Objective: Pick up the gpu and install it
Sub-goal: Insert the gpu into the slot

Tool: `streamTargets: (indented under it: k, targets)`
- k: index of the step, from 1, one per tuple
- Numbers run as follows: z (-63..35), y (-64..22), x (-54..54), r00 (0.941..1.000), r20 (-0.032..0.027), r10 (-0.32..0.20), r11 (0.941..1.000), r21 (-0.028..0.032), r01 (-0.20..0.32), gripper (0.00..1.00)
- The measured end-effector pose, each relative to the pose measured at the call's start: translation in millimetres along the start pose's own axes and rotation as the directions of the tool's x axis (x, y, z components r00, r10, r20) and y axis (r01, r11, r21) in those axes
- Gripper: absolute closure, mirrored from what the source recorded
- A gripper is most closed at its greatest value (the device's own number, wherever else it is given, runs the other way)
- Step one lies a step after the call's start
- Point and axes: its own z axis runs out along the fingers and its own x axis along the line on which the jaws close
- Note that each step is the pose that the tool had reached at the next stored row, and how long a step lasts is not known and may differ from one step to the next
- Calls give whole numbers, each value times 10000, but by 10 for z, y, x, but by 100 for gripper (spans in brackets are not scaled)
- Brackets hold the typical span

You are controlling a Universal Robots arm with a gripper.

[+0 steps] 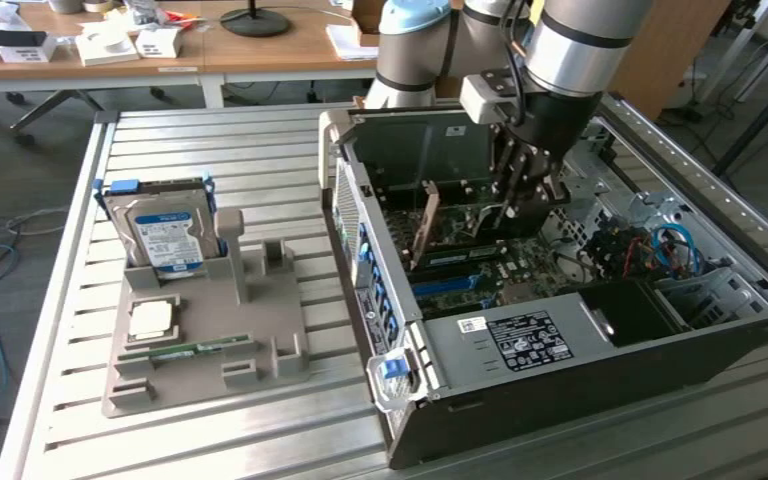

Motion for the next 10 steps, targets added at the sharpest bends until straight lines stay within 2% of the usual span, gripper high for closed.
streamTargets:
  k: [7, 10]
  targets:
    - [36, 2, 1, 10000, -9, 0, 10000, 0, 0, 74]
    - [39, 36, 0, 10000, -8, 0, 10000, 1, 0, 74]
